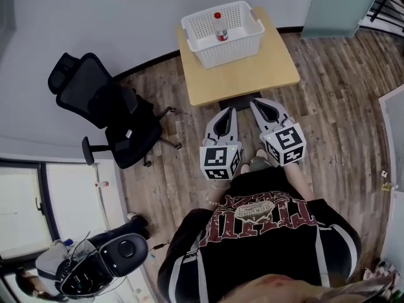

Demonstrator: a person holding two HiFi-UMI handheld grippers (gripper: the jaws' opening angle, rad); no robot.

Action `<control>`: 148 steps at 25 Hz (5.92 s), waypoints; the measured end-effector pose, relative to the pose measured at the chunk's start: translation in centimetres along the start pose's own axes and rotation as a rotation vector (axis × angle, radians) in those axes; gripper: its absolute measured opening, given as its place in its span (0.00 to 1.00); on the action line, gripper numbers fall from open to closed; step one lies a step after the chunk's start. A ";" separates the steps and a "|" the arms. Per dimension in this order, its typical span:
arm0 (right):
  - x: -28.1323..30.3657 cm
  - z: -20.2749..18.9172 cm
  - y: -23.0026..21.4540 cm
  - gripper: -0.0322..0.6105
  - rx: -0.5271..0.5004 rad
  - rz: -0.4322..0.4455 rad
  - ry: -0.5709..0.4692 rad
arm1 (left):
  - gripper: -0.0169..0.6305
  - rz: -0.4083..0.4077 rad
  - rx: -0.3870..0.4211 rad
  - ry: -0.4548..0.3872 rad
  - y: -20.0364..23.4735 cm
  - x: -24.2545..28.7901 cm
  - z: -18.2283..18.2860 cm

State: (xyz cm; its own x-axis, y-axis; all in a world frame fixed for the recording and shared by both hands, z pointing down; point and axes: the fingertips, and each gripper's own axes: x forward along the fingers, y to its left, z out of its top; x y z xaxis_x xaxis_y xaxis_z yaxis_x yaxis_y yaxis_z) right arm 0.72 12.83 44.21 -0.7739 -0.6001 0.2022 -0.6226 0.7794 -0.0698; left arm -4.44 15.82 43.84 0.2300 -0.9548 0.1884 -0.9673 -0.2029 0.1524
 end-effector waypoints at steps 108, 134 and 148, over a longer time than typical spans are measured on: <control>22.1 4.1 -13.9 0.08 0.019 -0.096 0.036 | 0.07 -0.100 0.001 0.047 14.1 22.7 4.8; 27.1 5.9 -17.8 0.08 -0.005 0.038 0.058 | 0.07 0.008 -0.014 0.049 15.8 28.1 6.5; 29.9 6.5 -19.7 0.08 -0.019 0.092 0.092 | 0.07 0.059 -0.028 0.061 16.7 30.5 7.3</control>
State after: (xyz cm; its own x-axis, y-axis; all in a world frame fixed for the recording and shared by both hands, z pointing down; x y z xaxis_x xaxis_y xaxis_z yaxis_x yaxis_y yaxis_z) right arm -10.93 -21.65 45.33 -0.8134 -0.5074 0.2845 -0.5463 0.8343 -0.0742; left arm -14.39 -18.33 45.06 0.1800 -0.9495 0.2568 -0.9761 -0.1401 0.1661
